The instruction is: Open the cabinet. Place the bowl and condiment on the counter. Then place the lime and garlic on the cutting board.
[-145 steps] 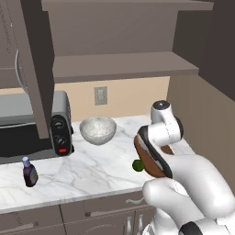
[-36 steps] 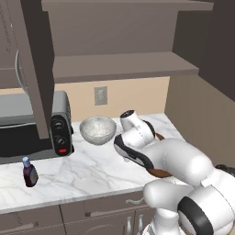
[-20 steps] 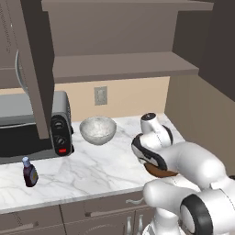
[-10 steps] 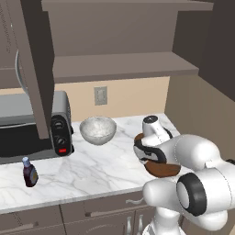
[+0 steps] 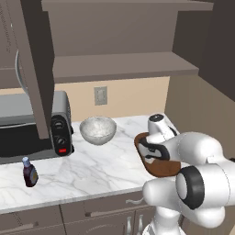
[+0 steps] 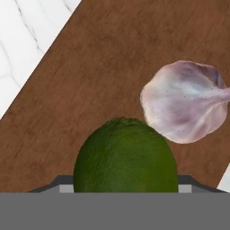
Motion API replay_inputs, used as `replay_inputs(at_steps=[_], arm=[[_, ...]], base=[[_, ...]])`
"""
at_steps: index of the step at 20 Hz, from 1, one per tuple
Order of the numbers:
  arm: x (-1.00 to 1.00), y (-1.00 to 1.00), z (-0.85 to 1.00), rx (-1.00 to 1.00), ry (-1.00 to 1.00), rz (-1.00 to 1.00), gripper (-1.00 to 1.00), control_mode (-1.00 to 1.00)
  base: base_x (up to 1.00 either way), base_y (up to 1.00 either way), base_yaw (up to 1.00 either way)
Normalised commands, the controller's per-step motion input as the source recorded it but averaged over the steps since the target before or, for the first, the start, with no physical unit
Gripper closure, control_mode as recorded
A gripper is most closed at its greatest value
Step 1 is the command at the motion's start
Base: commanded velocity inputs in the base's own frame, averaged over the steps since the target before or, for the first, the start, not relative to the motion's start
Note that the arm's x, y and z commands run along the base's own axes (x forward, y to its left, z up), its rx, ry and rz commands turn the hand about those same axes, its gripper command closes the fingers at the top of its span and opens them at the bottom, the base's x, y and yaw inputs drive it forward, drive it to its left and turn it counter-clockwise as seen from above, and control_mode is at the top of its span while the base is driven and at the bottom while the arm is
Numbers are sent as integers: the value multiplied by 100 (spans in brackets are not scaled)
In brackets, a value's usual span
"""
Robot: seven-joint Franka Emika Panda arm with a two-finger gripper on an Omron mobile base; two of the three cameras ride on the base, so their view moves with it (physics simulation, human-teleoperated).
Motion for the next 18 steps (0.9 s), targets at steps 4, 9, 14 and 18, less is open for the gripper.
replay_inputs(at_steps=[4, 9, 14, 18], arm=[[-8, -1, -22, 0, 0, 4, 100, -100], [-6, 0, -29, 0, 0, 3, 100, -100], [-6, 0, -24, -1, 0, 3, -100, -100], [-28, 0, 0, 0, 0, 2, -100, -100]], base=[[0, 0, 0], [0, 0, 0], [0, 0, 0], [0, 0, 0]])
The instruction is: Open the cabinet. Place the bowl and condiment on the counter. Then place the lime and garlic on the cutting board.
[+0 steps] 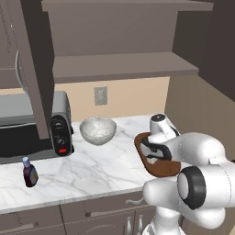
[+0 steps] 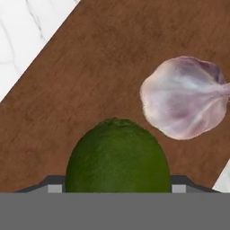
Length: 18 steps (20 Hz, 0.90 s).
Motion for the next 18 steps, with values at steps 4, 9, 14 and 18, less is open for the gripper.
replay_inputs(at_steps=[4, 9, 14, 18], arm=[[-40, 0, 9, 0, 0, 0, -100, -100], [-22, 0, 39, 0, 0, 0, -100, -100], [0, 0, 56, 0, 0, 0, -100, -100], [0, 0, 61, 0, -1, 0, -100, -100]], base=[[0, 0, 0], [0, 0, 0], [0, 0, 0], [0, 0, 0]])
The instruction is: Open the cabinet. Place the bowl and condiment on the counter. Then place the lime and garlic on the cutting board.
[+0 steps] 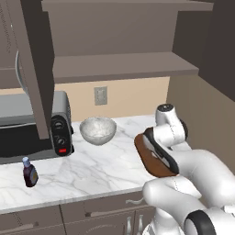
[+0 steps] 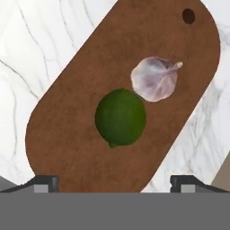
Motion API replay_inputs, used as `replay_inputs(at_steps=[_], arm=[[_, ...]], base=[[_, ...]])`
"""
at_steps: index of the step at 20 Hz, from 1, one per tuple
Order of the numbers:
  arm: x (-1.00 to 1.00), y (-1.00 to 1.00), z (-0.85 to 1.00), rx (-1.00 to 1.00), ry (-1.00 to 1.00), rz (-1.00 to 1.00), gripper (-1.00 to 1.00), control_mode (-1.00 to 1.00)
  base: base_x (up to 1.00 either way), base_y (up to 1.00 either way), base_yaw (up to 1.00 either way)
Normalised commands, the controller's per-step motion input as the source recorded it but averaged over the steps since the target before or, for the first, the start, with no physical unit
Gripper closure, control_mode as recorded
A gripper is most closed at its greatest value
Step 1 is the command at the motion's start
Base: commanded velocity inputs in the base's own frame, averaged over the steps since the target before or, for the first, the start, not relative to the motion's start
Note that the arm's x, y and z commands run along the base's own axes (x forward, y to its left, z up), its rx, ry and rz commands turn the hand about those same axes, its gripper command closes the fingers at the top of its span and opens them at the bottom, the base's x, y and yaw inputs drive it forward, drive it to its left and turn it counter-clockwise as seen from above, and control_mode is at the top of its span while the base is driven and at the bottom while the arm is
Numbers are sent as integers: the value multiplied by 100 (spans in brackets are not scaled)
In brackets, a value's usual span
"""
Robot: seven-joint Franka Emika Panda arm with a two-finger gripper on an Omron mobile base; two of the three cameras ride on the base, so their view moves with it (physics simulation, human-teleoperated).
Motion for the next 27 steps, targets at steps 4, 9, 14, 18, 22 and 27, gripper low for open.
replay_inputs(at_steps=[4, 9, 14, 18, 22, 27], arm=[[0, 7, 65, 0, -7, 0, -100, -100], [-2, 24, 58, 0, -21, 0, -100, -100], [-22, 23, 49, 0, -30, 0, -100, -100], [-26, 2, 75, 0, -29, 2, -100, -100], [-31, 0, 75, 1, -23, 3, -100, -100], [-42, 1, 65, 0, -22, 6, -100, -100]], base=[[0, 0, 0], [0, 0, 0], [0, 0, 0], [0, 0, 0], [0, 0, 0], [0, 0, 0]])
